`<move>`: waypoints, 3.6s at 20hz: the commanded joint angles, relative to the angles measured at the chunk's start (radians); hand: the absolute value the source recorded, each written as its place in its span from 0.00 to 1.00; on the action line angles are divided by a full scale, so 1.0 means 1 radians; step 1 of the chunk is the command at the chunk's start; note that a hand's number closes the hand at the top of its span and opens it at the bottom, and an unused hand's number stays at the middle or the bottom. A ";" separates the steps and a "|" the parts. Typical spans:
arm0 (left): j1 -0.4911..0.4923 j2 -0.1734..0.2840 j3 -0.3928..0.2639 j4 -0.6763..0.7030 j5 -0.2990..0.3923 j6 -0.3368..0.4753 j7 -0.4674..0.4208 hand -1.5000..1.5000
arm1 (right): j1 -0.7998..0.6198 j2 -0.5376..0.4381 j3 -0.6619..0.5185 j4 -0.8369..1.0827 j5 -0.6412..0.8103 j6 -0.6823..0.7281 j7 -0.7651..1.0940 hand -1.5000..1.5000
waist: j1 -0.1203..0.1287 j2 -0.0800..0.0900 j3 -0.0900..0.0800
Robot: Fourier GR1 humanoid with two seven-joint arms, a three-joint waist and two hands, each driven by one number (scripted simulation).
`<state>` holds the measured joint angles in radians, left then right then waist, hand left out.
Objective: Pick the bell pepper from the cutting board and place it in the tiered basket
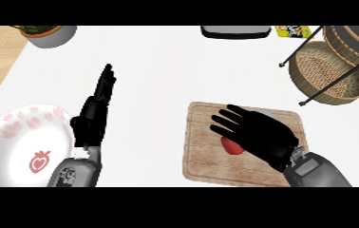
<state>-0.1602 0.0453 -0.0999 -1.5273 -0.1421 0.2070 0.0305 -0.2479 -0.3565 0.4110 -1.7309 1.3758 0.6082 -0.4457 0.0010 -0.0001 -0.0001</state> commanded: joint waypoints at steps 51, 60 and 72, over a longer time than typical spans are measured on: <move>0.018 -0.003 0.029 -0.064 -0.026 -0.031 0.064 0.50 | 0.146 -0.005 -0.707 -0.288 -0.081 -0.017 0.424 1.00 | -0.017 -0.006 -0.001; 0.016 -0.007 0.034 -0.048 -0.013 -0.046 0.035 0.50 | -0.174 -0.166 -1.000 -0.379 -0.333 0.413 0.512 1.00 | -0.004 -0.003 -0.001; 0.019 -0.021 0.018 -0.052 -0.020 -0.048 0.026 0.50 | -0.510 -0.157 -1.004 0.005 -0.423 0.351 0.680 1.00 | 0.011 0.002 0.000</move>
<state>-0.1353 0.0215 -0.0859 -1.5695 -0.1728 0.1718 0.0500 -0.6551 -0.4337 -0.6151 -1.9018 0.9549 1.0016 0.2277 0.0057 -0.0011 -0.0008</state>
